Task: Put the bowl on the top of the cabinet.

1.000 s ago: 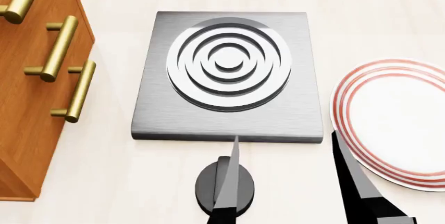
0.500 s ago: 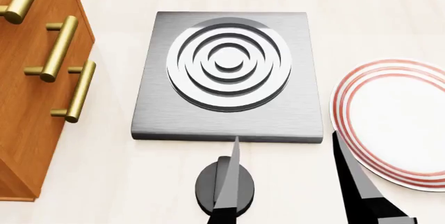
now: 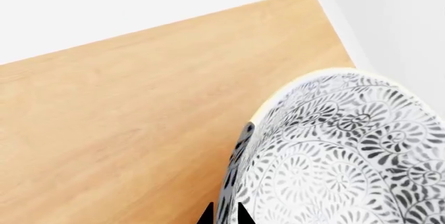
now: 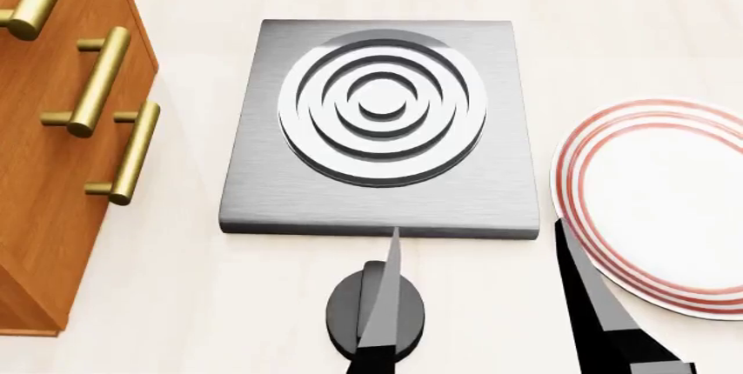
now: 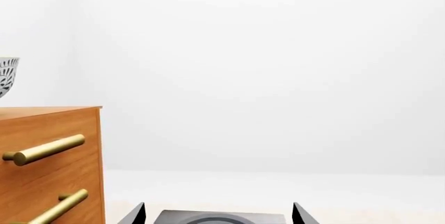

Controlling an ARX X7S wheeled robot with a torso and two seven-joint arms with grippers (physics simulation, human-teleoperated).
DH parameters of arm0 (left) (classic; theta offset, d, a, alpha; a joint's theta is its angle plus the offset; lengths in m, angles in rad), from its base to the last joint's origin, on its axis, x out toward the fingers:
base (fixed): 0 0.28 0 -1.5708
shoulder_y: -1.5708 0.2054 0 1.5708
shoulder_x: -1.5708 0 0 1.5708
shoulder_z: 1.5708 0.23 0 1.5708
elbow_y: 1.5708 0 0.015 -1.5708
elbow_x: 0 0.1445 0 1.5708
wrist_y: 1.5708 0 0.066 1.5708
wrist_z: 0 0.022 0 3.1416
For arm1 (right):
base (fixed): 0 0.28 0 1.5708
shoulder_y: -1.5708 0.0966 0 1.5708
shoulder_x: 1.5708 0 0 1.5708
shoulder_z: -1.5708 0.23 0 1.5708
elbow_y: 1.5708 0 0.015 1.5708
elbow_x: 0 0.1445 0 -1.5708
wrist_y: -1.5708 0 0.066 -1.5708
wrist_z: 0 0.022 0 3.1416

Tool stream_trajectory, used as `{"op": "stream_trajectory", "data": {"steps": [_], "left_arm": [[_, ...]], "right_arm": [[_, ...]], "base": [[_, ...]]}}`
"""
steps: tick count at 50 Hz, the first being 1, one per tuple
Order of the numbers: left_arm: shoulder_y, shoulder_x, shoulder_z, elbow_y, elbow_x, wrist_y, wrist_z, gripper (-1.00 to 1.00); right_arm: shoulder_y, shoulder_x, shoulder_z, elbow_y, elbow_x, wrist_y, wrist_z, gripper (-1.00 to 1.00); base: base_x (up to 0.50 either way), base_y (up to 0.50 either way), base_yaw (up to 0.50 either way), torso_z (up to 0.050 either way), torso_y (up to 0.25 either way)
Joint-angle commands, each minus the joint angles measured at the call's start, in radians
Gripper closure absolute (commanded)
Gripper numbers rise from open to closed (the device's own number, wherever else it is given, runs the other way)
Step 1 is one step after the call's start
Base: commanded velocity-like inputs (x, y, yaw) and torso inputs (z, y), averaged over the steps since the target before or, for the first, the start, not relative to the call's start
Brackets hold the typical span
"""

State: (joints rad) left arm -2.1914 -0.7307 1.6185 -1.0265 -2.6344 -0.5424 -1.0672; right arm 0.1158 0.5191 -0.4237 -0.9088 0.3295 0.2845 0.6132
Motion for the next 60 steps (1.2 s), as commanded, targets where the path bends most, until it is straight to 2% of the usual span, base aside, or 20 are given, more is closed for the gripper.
{"op": "stream_trajectory", "data": {"steps": [1, 25, 26, 60], "left_arm": [[0.024, 0.004, -0.027, 0.038, -0.005, 0.000, 0.026, 1.00], [0.008, 0.026, -0.029, -0.001, 0.035, -0.017, 0.050, 1.00], [0.011, 0.023, -0.030, 0.005, 0.035, -0.013, 0.050, -1.00], [0.004, 0.044, -0.061, 0.005, 0.044, -0.018, 0.058, -1.00]], "right_arm": [[0.005, -0.014, 0.013, 0.004, -0.026, 0.006, -0.023, -1.00], [0.010, -0.009, 0.008, -0.002, -0.022, 0.012, -0.014, -1.00], [0.010, -0.009, 0.009, -0.003, -0.022, 0.012, -0.013, -1.00], [0.015, 0.001, 0.009, -0.008, -0.013, 0.010, -0.002, -1.00]], "base": [[0.00, 0.00, 0.00, 0.000, 0.000], [0.00, 0.00, 0.00, 0.000, 0.000], [0.00, 0.00, 0.00, 0.000, 0.000], [0.00, 0.00, 0.00, 0.000, 0.000]]}}
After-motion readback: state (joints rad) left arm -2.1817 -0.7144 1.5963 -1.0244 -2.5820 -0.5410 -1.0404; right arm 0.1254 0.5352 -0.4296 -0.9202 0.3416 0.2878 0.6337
